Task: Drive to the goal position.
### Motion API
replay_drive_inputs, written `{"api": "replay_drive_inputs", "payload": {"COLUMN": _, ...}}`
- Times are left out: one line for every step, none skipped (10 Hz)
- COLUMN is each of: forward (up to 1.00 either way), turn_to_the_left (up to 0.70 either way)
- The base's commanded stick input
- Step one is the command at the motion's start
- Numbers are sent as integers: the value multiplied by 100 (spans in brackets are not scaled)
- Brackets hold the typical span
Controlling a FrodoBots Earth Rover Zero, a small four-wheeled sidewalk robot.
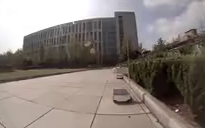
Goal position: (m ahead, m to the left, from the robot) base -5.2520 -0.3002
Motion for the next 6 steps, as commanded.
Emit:
{"api": "replay_drive_inputs", "payload": {"forward": 23, "turn_to_the_left": 10}}
{"api": "replay_drive_inputs", "payload": {"forward": 0, "turn_to_the_left": 41}}
{"api": "replay_drive_inputs", "payload": {"forward": 0, "turn_to_the_left": 70}}
{"api": "replay_drive_inputs", "payload": {"forward": 0, "turn_to_the_left": 70}}
{"api": "replay_drive_inputs", "payload": {"forward": 0, "turn_to_the_left": 70}}
{"api": "replay_drive_inputs", "payload": {"forward": 0, "turn_to_the_left": 70}}
